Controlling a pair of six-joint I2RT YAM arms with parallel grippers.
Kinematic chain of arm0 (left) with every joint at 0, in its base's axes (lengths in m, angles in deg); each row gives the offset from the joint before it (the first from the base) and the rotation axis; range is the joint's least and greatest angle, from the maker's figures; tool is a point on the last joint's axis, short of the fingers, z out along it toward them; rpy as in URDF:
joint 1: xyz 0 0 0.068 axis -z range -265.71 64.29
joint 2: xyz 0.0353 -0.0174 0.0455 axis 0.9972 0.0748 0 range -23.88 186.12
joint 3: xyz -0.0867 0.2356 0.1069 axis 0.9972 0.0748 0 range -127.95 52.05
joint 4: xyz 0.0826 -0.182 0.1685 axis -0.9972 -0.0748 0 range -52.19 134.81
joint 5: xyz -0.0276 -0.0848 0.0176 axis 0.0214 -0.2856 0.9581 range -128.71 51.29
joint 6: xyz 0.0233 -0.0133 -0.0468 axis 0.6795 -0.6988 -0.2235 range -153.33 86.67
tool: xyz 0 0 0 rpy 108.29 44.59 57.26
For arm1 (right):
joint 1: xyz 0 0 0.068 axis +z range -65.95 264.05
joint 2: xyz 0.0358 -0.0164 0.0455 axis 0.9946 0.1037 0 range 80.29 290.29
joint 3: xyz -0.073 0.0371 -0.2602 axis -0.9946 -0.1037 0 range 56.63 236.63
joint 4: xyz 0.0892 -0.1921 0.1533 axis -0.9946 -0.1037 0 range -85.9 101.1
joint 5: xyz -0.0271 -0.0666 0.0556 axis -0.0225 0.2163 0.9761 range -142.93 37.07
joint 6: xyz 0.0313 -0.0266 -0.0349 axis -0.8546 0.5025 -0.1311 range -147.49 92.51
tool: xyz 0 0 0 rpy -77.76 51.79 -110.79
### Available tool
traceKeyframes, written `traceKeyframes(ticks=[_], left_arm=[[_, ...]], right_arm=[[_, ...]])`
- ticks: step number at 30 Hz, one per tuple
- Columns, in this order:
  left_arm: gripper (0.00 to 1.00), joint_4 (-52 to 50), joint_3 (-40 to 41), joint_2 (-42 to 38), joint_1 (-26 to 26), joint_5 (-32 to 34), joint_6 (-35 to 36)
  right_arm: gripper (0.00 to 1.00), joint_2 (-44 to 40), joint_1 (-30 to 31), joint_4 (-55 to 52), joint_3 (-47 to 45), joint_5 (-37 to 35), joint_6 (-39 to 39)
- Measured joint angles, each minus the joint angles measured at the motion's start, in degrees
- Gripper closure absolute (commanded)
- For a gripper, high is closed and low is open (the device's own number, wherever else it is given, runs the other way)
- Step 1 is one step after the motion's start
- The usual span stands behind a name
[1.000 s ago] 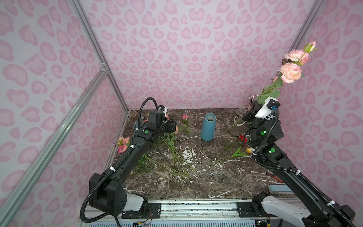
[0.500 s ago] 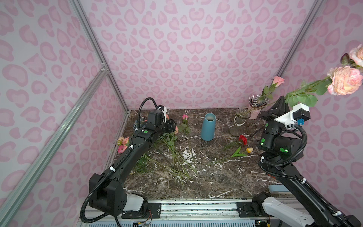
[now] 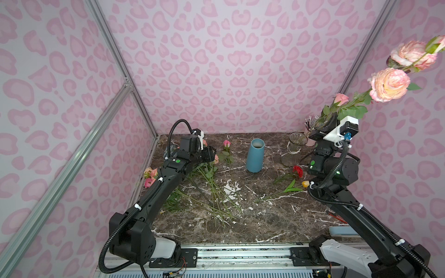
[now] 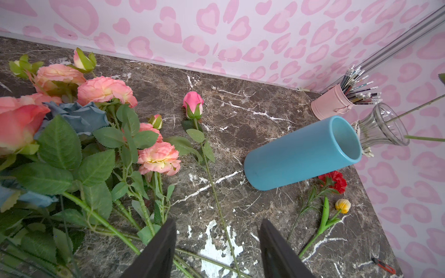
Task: Place the pink flowers into the vase
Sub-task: Place the flower in the vase.
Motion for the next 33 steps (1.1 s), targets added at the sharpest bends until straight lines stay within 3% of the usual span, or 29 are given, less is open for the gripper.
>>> traceKeyframes(ticks=[13, 23, 33], left_arm=[[0.41, 0.7, 0.2, -0.1, -0.5, -1.8, 0.0], [0.40, 0.8, 0.6, -0.9, -1.7, -0.3, -0.8], [0.38, 0.9, 1.1, -0.9, -1.9, 0.2, -1.1]], right_arm=[[1.00, 4.5, -1.4, 0.9, -2.6, 2.2, 0.4], [1.00, 10.6, -3.6, -12.0, -0.1, 7.4, -2.8], [0.98, 18.2, -7.5, -17.5, -0.1, 7.4, -8.1]])
